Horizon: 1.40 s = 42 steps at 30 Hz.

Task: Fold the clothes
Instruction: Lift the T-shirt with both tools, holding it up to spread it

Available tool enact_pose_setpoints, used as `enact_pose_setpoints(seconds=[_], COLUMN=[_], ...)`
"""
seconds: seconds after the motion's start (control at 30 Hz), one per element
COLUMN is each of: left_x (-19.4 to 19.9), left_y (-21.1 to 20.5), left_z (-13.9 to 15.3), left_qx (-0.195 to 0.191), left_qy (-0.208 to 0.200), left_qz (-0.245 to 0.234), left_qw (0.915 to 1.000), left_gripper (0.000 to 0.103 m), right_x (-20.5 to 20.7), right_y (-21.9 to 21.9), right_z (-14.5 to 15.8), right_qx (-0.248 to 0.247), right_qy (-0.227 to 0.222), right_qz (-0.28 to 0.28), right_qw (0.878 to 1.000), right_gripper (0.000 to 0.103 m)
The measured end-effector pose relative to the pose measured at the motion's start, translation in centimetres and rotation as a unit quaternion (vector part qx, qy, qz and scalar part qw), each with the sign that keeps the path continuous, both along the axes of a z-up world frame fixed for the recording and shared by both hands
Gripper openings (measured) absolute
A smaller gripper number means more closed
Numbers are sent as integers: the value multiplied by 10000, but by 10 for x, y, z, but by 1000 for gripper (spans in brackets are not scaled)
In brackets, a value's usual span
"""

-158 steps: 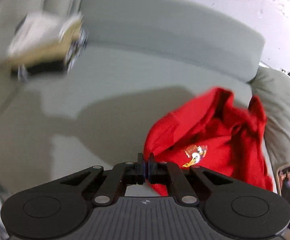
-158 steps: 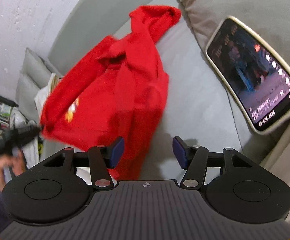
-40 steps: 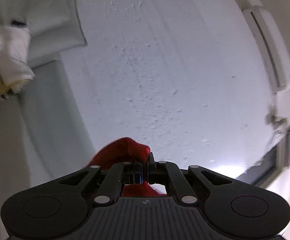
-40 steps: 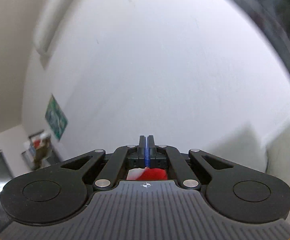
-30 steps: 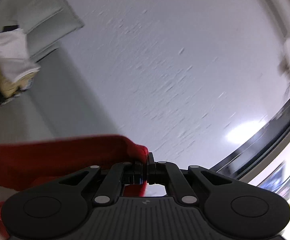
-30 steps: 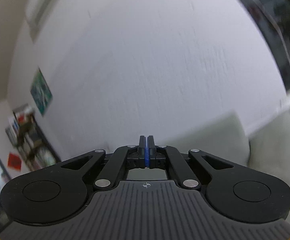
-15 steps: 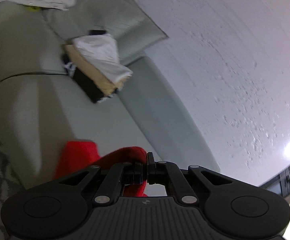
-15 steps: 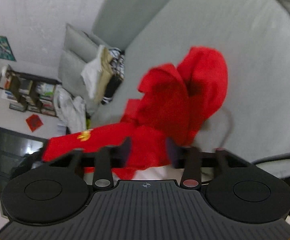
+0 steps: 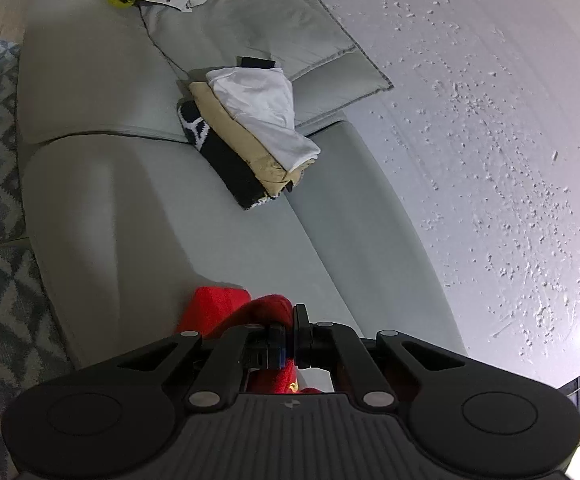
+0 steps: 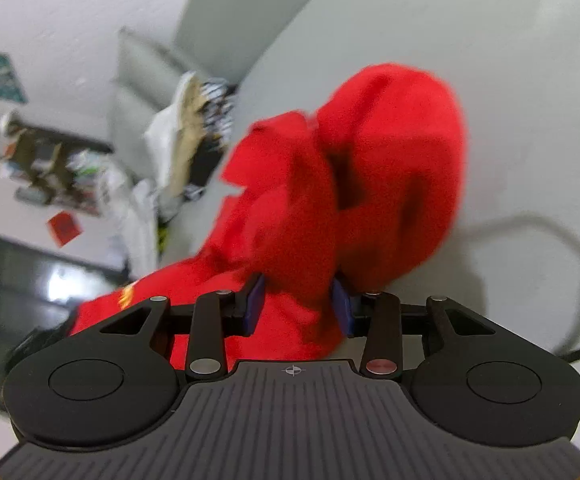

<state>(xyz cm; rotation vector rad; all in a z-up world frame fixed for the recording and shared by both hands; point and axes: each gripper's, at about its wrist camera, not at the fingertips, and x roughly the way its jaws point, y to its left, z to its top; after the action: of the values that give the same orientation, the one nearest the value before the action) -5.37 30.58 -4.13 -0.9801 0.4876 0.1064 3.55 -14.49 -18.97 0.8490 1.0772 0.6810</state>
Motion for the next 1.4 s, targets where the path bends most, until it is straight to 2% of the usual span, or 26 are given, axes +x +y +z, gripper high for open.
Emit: enact_pose_setpoints(seconds=[0.13, 0.23, 0.27, 0.3, 0.37, 0.43, 0.53, 0.57, 0.6, 0.67, 0.73, 0.8, 0.83, 0.87, 0.9, 0.93, 1.0, 1.03, 1.1, 1.17, 1.27, 1.33, 1.4], left_x=[-1, -2, -3, -4, -5, -6, 0, 3, 7, 22, 29, 21, 16, 15, 18, 23, 27, 27, 13, 3, -11, -19, -23], left_y=[3, 4, 5, 6, 4, 2, -6, -9, -12, -21, -36, -57, -68, -78, -88, -95, -104, -108, -116, -119, -121, -121, -118], left_z=[-5, -8, -10, -10, -6, 0, 23, 31, 42, 77, 131, 182, 199, 208, 215, 218, 224, 227, 233, 238, 245, 249, 254], left_qx=[-12, -5, 32, 15, 21, 49, -139, -227, -310, -409, -109, 463, 690, 856, 1020, 1040, 918, 911, 1197, 1304, 1364, 1373, 1236], left_qy=[26, 59, 145, 157, 171, 179, -99, -223, -404, -1132, -2075, -3019, -3340, -3471, -3476, -3445, -3488, -3543, -3821, -3930, -4095, -4153, -4118], left_qz=[8, 79, 230, 234, 176, 78, -17, -43, -90, -302, -468, -503, -513, -507, -508, -548, -689, -727, -617, -577, -628, -605, -656], left_qw=[10000, 10000, 9996, 9996, 9997, 9998, 9999, 9995, 9987, 9923, 9771, 9509, 9386, 9325, 9307, 9314, 9301, 9278, 9142, 9084, 8999, 8972, 9005], left_gripper=[1, 1, 1, 1, 1, 1, 1, 1, 0, 0, 0, 1, 1, 1, 1, 1, 0, 1, 1, 1, 1, 1, 1], right_x=[3, 6, 6, 5, 2, -2, -2, 1, 5, 12, 6, -21, -40, -59, -73, -79, -80, -88, -104, -108, -119, -128, -145], right_y=[12, 15, 17, 18, 17, 12, -4, -13, -22, -40, -58, -73, -79, -86, -89, -90, -98, -105, -112, -107, -109, -120, -144], right_z=[0, -4, -2, 2, 15, 38, 101, 132, 163, 226, 302, 376, 401, 422, 434, 439, 443, 445, 451, 455, 462, 466, 468], right_qx=[-399, -330, -339, -373, -350, -333, 17, 172, 291, 512, 324, -208, -370, -506, -650, -819, -896, -834, -856, -1162, -1282, -1181, -975], right_qy=[-212, -267, -323, -389, -398, -472, -1003, -1315, -1593, -2123, -2863, -3629, -4033, -4433, -4657, -4661, -4375, -4398, -4539, -4407, -4369, -4396, -4403], right_qz=[183, 42, -12, -67, -184, -264, -522, -709, -869, -1170, -1445, -1916, -2135, -2344, -2469, -2520, -2570, -2626, -2720, -2494, -2350, -2401, -2468], right_qw=[9988, 9991, 9989, 9985, 9984, 9980, 9936, 9886, 9830, 9688, 9466, 9117, 8890, 8637, 8473, 8441, 8570, 8548, 8442, 8545, 8588, 8574, 8578], right_gripper=[46, 44, 28, 5, 4, 4, 4, 4, 4, 4, 4, 4, 4, 4, 4, 4, 4, 4, 4, 4, 4, 4, 4])
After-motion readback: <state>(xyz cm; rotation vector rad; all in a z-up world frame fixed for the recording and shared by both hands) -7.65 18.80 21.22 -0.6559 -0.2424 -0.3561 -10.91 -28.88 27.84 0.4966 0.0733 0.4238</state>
